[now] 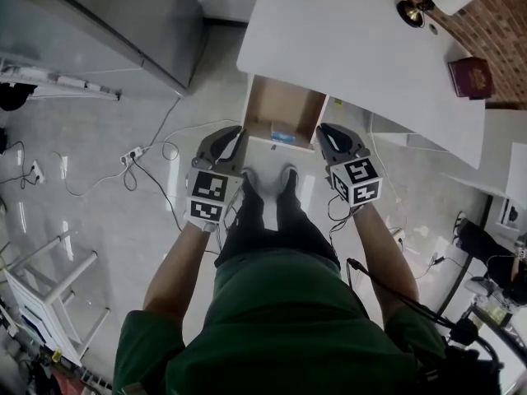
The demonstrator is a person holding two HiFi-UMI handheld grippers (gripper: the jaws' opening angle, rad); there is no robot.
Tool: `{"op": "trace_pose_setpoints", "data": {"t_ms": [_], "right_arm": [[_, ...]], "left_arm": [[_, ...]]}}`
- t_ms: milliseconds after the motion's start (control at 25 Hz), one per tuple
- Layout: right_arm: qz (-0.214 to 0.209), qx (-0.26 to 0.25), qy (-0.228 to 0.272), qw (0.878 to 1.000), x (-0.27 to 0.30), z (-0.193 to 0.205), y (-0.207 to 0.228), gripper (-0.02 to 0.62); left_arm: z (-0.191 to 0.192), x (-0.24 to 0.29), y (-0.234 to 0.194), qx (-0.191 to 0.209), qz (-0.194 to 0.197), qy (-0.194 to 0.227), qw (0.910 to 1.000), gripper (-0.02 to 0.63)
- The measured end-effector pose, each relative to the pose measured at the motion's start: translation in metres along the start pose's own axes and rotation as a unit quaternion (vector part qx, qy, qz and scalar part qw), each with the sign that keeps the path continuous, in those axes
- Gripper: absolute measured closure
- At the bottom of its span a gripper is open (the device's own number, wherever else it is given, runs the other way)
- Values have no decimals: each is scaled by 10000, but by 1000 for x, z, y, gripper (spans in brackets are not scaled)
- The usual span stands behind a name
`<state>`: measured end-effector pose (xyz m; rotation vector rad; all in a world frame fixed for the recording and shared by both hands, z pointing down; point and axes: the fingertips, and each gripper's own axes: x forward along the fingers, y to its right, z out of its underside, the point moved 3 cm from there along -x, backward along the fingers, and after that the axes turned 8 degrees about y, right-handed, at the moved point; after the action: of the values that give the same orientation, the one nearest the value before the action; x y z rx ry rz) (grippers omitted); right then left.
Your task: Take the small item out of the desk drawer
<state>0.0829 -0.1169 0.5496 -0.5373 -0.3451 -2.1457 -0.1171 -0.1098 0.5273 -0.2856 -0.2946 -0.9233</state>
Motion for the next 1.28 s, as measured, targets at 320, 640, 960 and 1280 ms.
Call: {"op": "trace_pose_setpoints", "data": {"t_ms": [320,640,960,1280], "right_arm": [[-344,-75,-261,9990,32,39,15,560],[-709,-153,-676,9951,60,88,21,552],[-1365,-613,-1207,9814,91,128,6,538],[-1830,-1006,-1737,9624,117,173,1,518]], "left_arm": [[32,22,-1,-58,-225,-328,9992,577],[74,49,16,-125,-39,-741,9972,577],[109,65,25,-204,46,-914,9956,577],[139,72,29,-429,36,-1023,9938,577]]}}
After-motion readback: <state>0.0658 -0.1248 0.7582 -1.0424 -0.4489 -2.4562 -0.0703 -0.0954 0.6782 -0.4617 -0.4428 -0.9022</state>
